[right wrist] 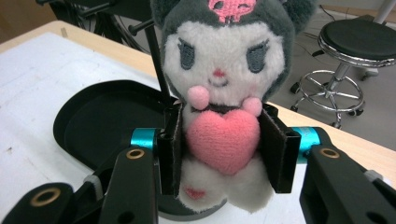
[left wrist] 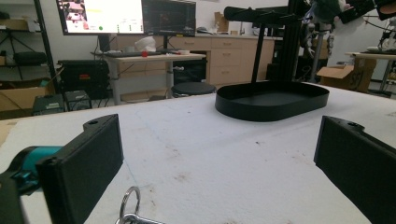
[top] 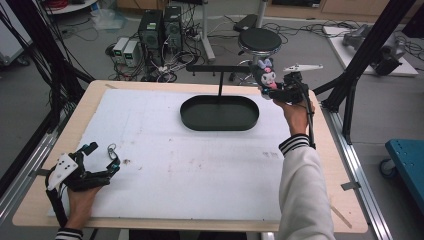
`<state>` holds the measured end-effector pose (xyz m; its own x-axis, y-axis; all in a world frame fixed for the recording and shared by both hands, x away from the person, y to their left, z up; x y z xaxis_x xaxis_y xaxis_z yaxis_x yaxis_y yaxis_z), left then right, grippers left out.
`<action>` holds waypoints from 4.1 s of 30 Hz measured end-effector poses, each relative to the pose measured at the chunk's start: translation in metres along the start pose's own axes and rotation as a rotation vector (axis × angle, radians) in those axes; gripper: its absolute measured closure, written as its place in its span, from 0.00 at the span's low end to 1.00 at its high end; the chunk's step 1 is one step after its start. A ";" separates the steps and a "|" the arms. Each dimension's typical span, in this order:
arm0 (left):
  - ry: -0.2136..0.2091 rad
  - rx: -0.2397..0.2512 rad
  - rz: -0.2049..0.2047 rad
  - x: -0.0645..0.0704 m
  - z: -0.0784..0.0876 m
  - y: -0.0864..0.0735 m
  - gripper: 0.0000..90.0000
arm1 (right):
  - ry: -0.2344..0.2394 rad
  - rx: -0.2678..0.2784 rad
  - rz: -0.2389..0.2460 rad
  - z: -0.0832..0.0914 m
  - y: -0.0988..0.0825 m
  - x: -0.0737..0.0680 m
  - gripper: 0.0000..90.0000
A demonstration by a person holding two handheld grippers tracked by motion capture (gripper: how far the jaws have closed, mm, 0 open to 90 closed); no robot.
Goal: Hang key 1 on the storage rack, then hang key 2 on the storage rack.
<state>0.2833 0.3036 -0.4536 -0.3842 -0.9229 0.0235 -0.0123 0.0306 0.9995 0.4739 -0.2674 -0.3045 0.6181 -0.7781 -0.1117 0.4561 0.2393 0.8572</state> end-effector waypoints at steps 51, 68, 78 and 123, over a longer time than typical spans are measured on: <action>-0.001 0.003 -0.003 0.000 0.001 0.000 0.02 | -0.064 -0.222 -0.034 -0.043 -0.028 0.024 0.61; -0.001 0.004 -0.002 0.000 0.000 0.000 0.02 | -0.026 -0.128 -0.025 -0.013 -0.017 0.008 0.01; -0.006 0.004 -0.002 0.000 0.001 0.000 0.02 | 0.057 0.075 0.043 0.021 -0.024 -0.028 0.01; 0.003 -0.007 0.005 0.000 -0.001 0.000 0.02 | 0.242 0.328 0.154 0.060 -0.116 -0.091 0.01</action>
<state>0.2842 0.3036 -0.4533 -0.3817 -0.9238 0.0287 -0.0040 0.0327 0.9995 0.3265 -0.2595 -0.3635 0.8130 -0.5801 -0.0510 0.1433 0.1143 0.9831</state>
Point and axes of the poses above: each handheld gripper's, and its own axes: z roughly backward along the jaws, y roughly out of its top, x roughly to its right, the point moved 2 cm from there along -z, roughly forward along the jaws, and after that the axes turned 9 degrees about y, right-handed, at the moved point
